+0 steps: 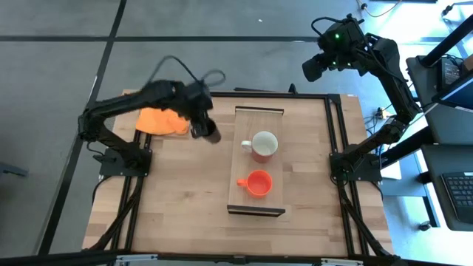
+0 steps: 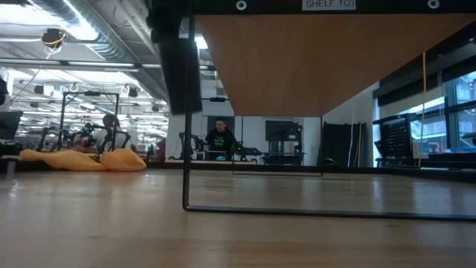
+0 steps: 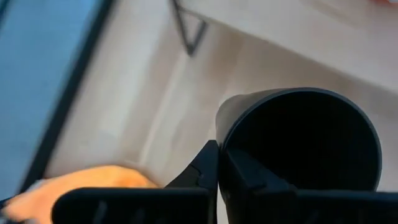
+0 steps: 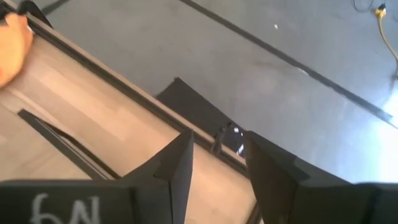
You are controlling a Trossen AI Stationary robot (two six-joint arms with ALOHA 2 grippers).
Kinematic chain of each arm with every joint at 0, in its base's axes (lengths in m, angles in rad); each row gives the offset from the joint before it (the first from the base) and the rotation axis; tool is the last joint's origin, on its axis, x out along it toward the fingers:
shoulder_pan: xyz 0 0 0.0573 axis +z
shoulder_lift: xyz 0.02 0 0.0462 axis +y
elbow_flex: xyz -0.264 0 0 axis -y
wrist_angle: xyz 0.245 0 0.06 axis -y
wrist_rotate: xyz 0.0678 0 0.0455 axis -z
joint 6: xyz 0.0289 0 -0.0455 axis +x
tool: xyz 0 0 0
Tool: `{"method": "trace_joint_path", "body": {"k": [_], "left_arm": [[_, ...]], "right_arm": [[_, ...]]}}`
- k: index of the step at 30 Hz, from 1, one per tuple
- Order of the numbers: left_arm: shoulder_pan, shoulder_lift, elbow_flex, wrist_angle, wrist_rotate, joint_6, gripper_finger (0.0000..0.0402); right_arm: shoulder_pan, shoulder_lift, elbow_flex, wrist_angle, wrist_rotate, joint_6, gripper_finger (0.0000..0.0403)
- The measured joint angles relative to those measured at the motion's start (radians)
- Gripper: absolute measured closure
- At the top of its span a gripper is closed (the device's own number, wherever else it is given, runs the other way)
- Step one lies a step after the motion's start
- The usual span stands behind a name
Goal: Stack small to large cups/mugs on shelf
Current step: Put the black cup on the shelf
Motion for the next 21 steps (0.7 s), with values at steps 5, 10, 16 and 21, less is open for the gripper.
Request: {"method": "trace_joint_path", "body": {"k": [5,10,16,21], "left_arm": [[0.081,0.0,0.136,-0.046,-0.037,-0.002,0.04],[0.125,0.049,0.262,0.012,-0.038,-0.024,0.0401],[0.158,0.23,0.481,0.027,0.013,-0.025,0.0401],[0.165,0.399,0.708,-0.077,0.023,-0.005,0.0401]], "right_arm": [[0.0,0.0,0.0,-0.058,0.0,0.031,0.0258],[0.011,0.0,0.0,-0.091,0.0,0.072,0.0258],[0.014,0.0,0.0,-0.089,0.0,0.08,0.0258],[0.014,0.0,0.0,-0.109,0.001,0.1,0.0258]]}}
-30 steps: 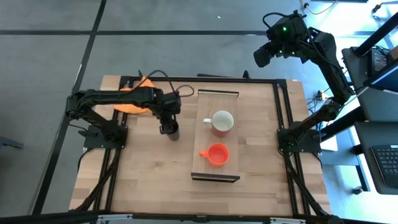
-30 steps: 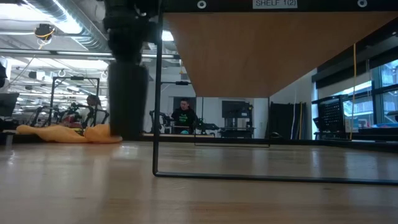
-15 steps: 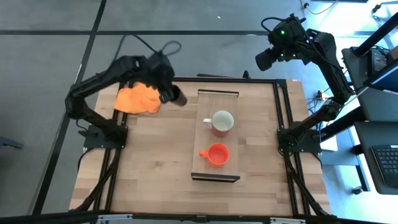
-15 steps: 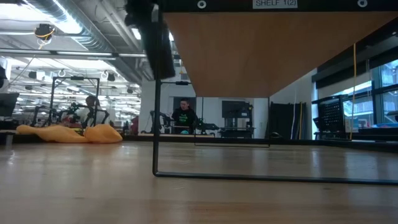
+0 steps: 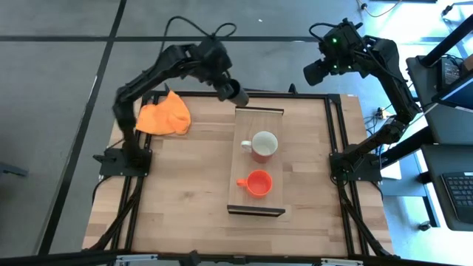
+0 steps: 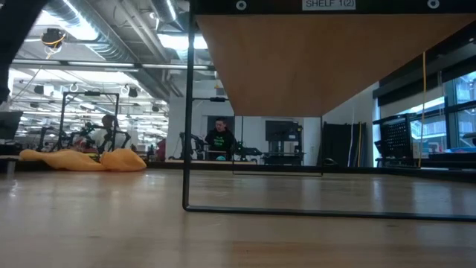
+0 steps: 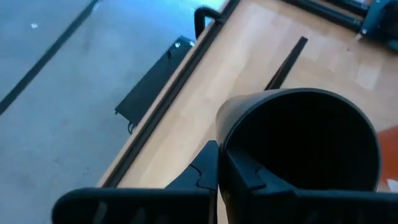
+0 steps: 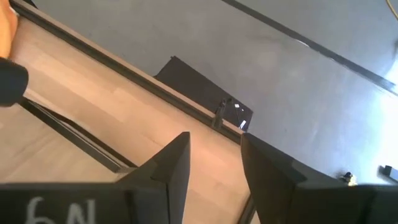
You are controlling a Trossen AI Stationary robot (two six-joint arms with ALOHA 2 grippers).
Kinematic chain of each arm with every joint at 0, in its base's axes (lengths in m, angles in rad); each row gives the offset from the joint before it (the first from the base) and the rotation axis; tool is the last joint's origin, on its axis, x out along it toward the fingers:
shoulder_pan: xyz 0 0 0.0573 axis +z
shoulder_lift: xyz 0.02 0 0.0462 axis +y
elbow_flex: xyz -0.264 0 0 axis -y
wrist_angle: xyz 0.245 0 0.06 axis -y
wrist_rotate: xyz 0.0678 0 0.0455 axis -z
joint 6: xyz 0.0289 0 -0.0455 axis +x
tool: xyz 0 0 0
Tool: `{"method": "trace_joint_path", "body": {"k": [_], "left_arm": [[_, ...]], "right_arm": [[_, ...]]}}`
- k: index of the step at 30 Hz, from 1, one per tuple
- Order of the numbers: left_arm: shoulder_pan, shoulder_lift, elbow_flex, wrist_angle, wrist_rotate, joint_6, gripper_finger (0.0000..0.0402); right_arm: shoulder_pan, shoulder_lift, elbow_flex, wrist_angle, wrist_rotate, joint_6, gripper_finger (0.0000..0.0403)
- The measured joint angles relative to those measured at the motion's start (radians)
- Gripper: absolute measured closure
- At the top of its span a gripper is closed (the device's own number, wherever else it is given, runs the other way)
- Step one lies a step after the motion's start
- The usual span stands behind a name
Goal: Stack small to large cups/mugs on shelf
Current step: Put the black cup on the shelf
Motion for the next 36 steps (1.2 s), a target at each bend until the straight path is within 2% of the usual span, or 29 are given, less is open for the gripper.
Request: {"method": "trace_joint_path", "body": {"k": [3,9,14,22,24,31,36], "left_arm": [[-0.001,0.09,0.127,-0.088,0.005,0.001,0.0401],[0.004,0.11,0.087,-0.101,0.141,0.003,0.0399],[0.0,0.12,0.086,-0.068,0.159,0.034,0.04],[-0.012,0.118,0.086,-0.051,0.207,0.06,0.04],[-0.023,0.118,0.086,-0.033,0.241,0.062,0.04],[-0.048,0.118,0.086,0.038,0.257,0.063,0.04],[-0.046,0.141,0.084,0.031,0.258,0.062,0.04]], "right_arm": [[0.0,0.0,0.0,-0.006,0.0,0.011,0.0258],[0.0,0.0,0.0,-0.006,0.044,0.069,0.0258],[-0.001,0.001,0.0,-0.005,0.077,0.11,0.0258],[0.0,0.021,0.0,-0.004,0.071,0.146,0.0258],[0.0,0.032,0.0,-0.004,0.037,0.158,0.0258],[0.037,0.099,-0.001,-0.004,-0.078,0.138,0.0258],[0.081,0.134,-0.002,-0.021,-0.249,0.105,0.0258]]}}
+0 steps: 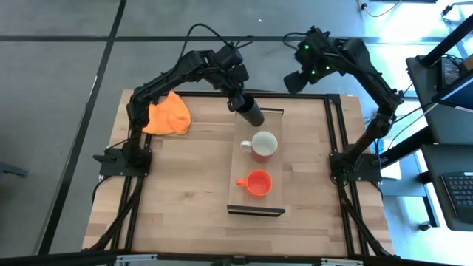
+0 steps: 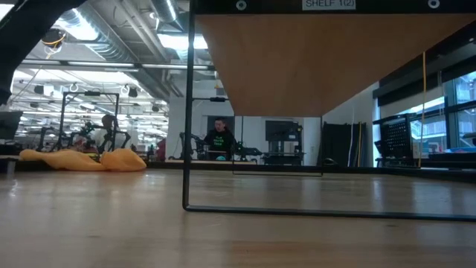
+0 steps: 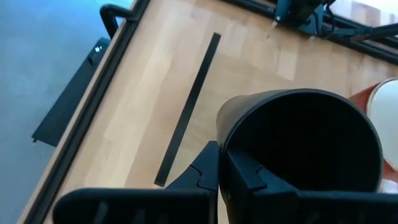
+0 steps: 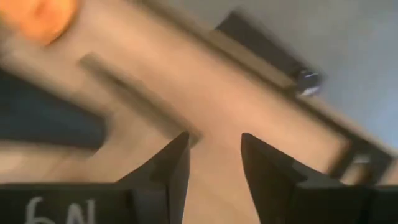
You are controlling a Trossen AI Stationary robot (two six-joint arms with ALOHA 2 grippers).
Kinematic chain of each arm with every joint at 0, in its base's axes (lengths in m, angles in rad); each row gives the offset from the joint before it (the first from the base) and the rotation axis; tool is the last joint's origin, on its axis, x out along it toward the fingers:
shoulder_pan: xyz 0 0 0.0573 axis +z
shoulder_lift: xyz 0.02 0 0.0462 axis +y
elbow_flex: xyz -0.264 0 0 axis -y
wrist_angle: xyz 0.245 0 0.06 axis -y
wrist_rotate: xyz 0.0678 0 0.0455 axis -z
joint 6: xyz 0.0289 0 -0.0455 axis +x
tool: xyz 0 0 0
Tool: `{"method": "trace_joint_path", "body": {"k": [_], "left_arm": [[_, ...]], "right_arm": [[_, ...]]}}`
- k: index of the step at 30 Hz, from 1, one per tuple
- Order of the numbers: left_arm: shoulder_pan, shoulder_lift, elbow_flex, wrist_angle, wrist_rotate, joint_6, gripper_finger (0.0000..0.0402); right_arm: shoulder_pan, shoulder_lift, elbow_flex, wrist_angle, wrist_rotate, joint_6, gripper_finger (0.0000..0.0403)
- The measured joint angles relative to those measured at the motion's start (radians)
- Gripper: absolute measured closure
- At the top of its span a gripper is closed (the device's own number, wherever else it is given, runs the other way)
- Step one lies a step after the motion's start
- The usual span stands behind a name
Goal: Stack small to large cups/mugs on shelf
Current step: Put the black cup on the shelf
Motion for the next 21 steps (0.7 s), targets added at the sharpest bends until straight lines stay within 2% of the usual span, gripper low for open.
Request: {"method": "trace_joint_path", "body": {"k": [4,10,13,17,21], "left_arm": [[-0.003,0.029,0.0,0.013,0.01,-0.002,0.04],[-0.003,0.054,0.002,0.051,0.027,-0.001,0.04],[0.0,0.061,0.0,0.049,0.032,-0.001,0.04],[0.008,0.06,0.001,0.063,0.032,0.002,0.04],[0.011,0.06,0.001,0.075,0.032,0.006,0.04]], "right_arm": [[0.051,-0.01,0.0,0.0,-0.163,-0.023,0.0276],[0.089,-0.07,-0.071,-0.001,-0.158,0.043,0.0353],[0.098,-0.134,-0.201,0.0,-0.152,0.094,0.0393],[0.101,-0.229,-0.392,0.087,-0.15,0.161,0.0391],[0.103,-0.319,-0.583,0.301,-0.248,0.239,0.0397]]}}
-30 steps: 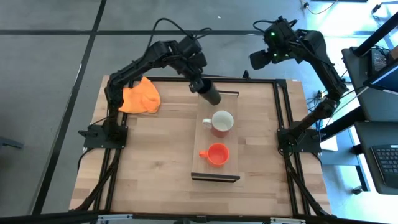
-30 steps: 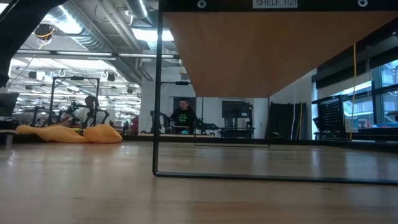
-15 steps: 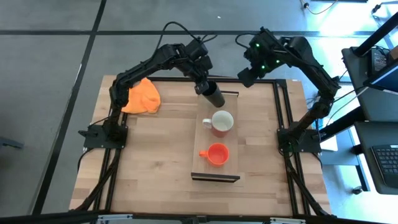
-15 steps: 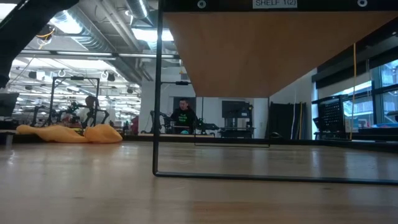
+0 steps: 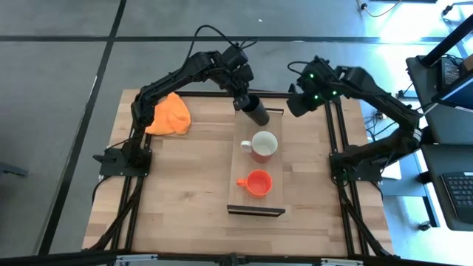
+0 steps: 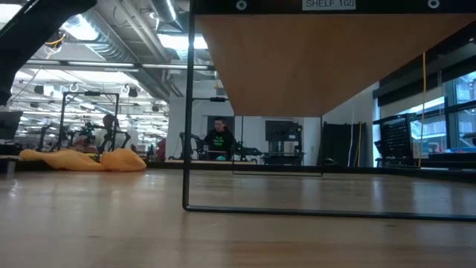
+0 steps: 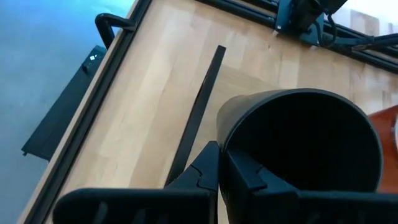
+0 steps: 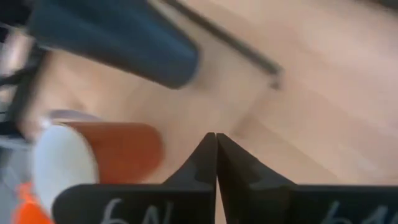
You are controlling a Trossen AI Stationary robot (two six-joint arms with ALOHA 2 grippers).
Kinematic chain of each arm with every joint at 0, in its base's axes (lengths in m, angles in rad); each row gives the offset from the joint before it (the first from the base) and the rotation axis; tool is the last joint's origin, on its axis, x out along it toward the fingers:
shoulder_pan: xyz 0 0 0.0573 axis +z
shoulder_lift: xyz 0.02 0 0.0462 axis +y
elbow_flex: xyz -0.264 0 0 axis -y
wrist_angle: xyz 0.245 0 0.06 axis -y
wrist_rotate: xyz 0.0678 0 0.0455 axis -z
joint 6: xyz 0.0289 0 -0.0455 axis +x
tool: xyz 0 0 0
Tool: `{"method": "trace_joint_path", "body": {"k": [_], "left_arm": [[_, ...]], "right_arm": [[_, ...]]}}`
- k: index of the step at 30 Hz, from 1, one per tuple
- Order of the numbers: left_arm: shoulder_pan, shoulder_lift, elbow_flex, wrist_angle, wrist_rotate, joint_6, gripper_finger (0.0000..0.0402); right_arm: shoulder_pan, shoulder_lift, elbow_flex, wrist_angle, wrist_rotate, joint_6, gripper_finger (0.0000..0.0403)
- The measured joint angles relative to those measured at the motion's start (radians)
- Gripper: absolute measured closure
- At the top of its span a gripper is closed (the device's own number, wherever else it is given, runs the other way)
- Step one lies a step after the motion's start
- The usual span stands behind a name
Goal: Stack small to large cups/mugs on shelf
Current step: Put the black cup on the shelf
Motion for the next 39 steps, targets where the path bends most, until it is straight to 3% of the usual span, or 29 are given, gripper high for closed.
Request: {"method": "trace_joint_path", "body": {"k": [5,17,39], "left_arm": [[0.0,0.0,0.0,0.002,0.001,0.002,0.04],[-0.014,0.0,0.0,0.001,0.027,0.002,0.04],[-0.045,0.038,0.001,0.002,0.015,0.014,0.0392]], "right_arm": [[0.014,-0.066,-0.203,0.228,-0.088,0.092,0.0396],[0.056,-0.081,-0.435,0.591,-0.081,0.196,0.04],[0.056,-0.081,-0.496,0.628,-0.054,0.182,0.0394]]}}
